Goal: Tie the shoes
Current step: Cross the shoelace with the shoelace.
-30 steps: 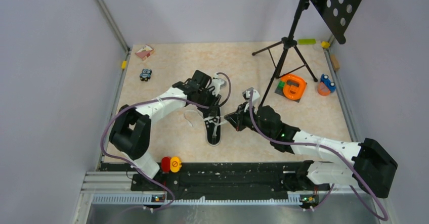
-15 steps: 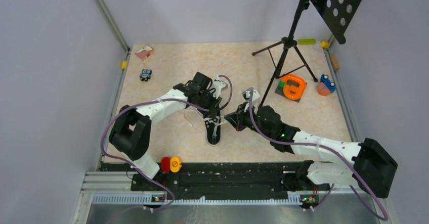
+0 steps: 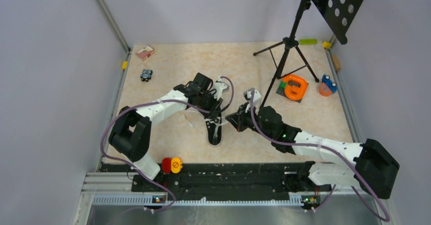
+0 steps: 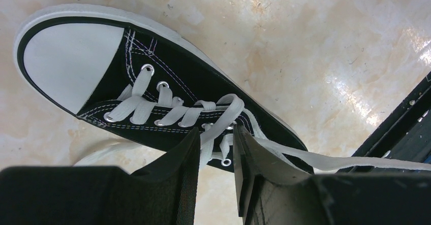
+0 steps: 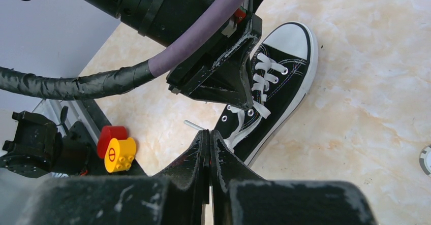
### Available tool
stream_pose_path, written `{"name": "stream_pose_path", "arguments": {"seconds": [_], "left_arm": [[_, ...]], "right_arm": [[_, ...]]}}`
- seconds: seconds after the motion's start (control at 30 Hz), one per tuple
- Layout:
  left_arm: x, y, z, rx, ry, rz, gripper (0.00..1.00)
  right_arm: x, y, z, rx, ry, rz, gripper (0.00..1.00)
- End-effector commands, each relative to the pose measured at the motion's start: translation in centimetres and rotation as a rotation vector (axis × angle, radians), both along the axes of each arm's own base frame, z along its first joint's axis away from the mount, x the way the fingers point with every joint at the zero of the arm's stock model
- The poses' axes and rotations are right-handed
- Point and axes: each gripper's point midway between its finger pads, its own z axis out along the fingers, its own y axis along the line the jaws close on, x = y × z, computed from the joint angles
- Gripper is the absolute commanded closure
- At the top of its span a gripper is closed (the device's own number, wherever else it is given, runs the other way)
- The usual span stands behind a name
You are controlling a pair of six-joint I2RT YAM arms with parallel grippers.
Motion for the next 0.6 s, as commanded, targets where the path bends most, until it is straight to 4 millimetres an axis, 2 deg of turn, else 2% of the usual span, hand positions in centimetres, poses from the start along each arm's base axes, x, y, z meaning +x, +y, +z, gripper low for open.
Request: {"name": "stream_pose_path", "arguments": {"seconds": [0.0, 0.17, 0.4, 0.57], "left_arm": [[0.19, -0.42, 0.68, -0.019, -0.038, -0.023, 0.66], [-0.07, -0.42, 0.44, -0.015, -0.027, -0.029, 0.70], [-0.74, -0.42, 0.97, -0.032, -0.030, -0.051, 0.69], [-0.44, -0.19, 0.39, -0.010, -0.030, -0.041, 0.68]], "right_arm": [[-0.05, 0.41, 1.90, 0.045, -0.030, 0.009, 1.00], [-0.07, 0.42, 1.90, 0.044, -0.031, 0.009, 1.00], [-0.02, 0.51, 1.88, 0.044, -0.031, 0.011, 1.00], [-0.01, 0.61, 1.95, 0.045, -0.032, 0.014, 1.00]]}}
